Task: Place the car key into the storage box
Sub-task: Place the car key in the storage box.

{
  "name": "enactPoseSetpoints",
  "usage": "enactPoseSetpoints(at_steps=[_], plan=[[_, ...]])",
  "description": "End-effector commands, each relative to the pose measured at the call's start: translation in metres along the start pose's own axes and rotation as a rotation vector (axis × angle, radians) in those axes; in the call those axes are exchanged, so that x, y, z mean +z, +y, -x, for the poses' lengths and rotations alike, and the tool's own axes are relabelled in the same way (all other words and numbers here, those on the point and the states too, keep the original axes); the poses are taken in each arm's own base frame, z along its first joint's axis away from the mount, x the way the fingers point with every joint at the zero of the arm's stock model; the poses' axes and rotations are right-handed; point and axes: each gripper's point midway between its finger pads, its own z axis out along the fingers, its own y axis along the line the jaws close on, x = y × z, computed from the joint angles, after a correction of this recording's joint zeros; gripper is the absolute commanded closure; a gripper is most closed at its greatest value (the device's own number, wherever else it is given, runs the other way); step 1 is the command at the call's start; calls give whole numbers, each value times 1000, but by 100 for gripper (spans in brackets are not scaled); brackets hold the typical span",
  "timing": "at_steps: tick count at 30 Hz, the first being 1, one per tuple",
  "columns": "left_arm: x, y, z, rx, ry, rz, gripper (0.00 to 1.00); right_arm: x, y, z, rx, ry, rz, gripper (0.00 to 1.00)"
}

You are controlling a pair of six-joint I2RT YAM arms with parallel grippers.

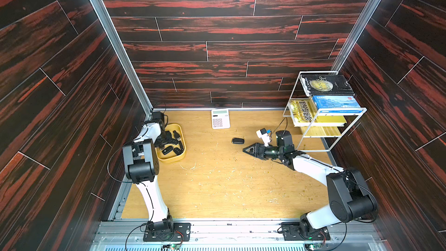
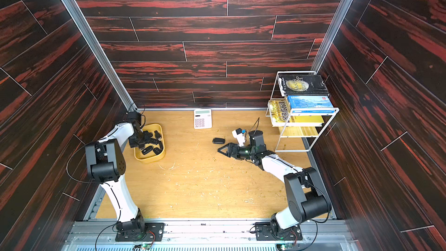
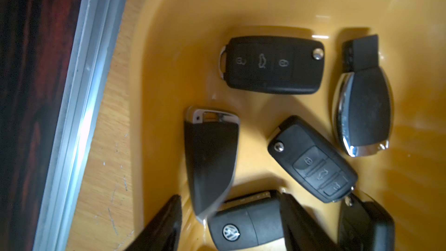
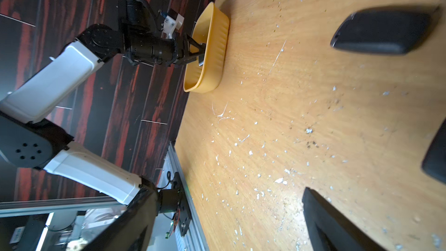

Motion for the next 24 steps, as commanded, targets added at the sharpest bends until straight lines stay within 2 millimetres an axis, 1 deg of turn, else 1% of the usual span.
enactPoseSetpoints(at_steps=[1, 3, 6, 7, 10, 11, 13, 15, 19, 21, 23, 24], plan=[[-7, 0, -2, 0, 14, -23, 25, 1, -11, 7, 5, 43, -93, 1], [-9, -2, -3, 4, 8, -35, 22, 3, -11, 10, 15, 37, -85, 2], [-16, -5, -1, 8, -10, -60, 17, 5, -16, 8, 33, 31, -78, 1], [-19, -7, -1, 9, -19, -71, 14, 7, -23, 6, 43, 47, -106, 1], [-29, -9, 1, -5, -47, -93, 12, 8, -45, 3, 41, 71, -211, 1], [-35, -11, 2, -9, -61, -110, 1, 5, -54, 4, 41, 65, -269, 1], [-48, -13, 4, -31, -89, -138, 0, 1, -63, 7, 11, 54, -335, 1], [-69, -15, 8, -54, -147, -170, 0, -6, -73, 10, -12, 51, -417, 1], [-126, -22, 19, -99, -291, -253, 0, -19, -91, 17, -45, 49, -565, 1], [-153, -33, 16, -109, -313, -343, 0, -28, -102, 20, -38, 50, -654, 1], [-180, -46, 8, -130, -336, -454, 0, -37, -114, 21, -22, 54, -747, 2], [-196, -50, 14, -173, -402, -516, 0, -42, -119, 22, -14, 56, -794, 1]])
